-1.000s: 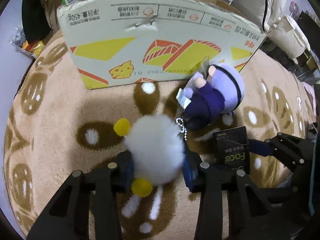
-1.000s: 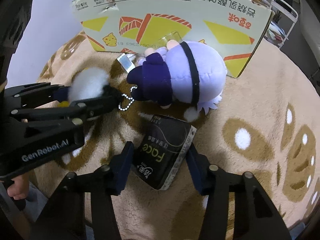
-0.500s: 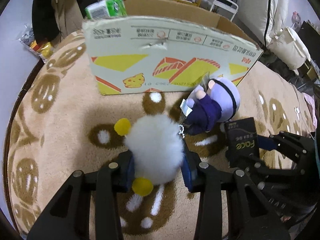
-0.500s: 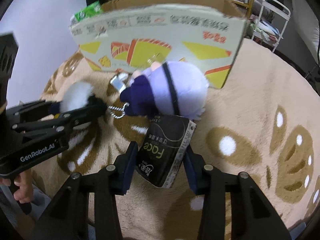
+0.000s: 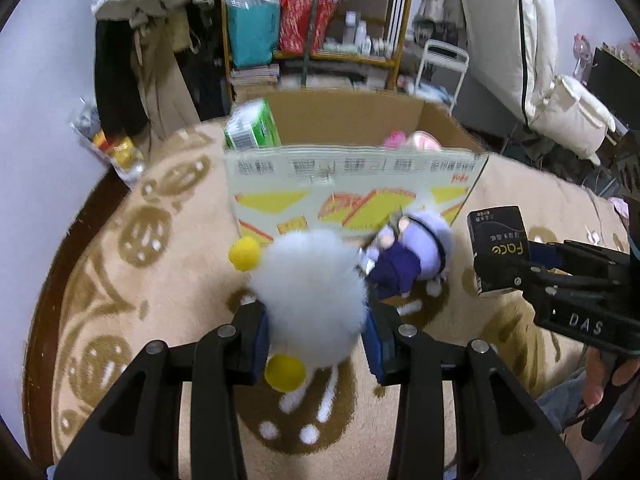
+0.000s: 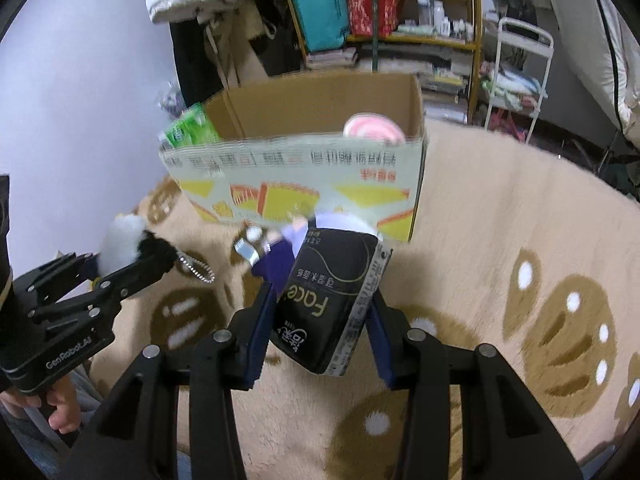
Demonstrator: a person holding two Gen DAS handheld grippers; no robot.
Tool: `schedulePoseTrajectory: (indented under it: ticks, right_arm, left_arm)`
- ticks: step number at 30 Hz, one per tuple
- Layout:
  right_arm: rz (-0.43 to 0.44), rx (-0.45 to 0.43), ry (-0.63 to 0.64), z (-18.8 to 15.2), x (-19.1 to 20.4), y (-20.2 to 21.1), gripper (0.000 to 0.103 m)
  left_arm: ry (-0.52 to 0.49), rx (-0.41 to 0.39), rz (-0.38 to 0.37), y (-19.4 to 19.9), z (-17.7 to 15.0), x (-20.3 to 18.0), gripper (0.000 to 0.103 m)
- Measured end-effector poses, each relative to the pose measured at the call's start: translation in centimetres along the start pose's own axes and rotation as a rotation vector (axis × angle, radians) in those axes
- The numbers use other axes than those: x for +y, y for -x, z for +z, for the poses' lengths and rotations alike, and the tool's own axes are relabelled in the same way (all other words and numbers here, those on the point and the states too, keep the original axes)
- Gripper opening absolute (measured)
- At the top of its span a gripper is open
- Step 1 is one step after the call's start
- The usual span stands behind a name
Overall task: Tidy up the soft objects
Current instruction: 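Lift the pompom and black tissue pack and carry both over the box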
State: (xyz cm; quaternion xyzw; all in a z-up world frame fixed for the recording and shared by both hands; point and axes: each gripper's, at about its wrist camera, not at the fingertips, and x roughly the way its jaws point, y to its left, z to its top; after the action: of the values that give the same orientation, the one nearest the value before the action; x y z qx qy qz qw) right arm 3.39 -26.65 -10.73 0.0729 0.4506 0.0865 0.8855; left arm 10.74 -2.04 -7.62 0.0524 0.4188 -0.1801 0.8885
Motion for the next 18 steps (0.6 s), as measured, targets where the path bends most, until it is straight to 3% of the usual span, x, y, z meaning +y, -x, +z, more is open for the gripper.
schedulePoseTrajectory:
  ticks: [9, 18]
  right_arm:
    - [0.017, -0.192, -0.003, 2.0, 0.0, 3.8, 0.046]
    - [0.031, -0.295, 0.006, 3.5, 0.1, 6.2, 0.046]
  left_arm:
    - [0.003, -0.183, 0.059, 3.9, 1.7, 0.6, 0.038]
    - [0.009, -0.316, 0.088, 6.9, 3.5, 1.4, 0.038]
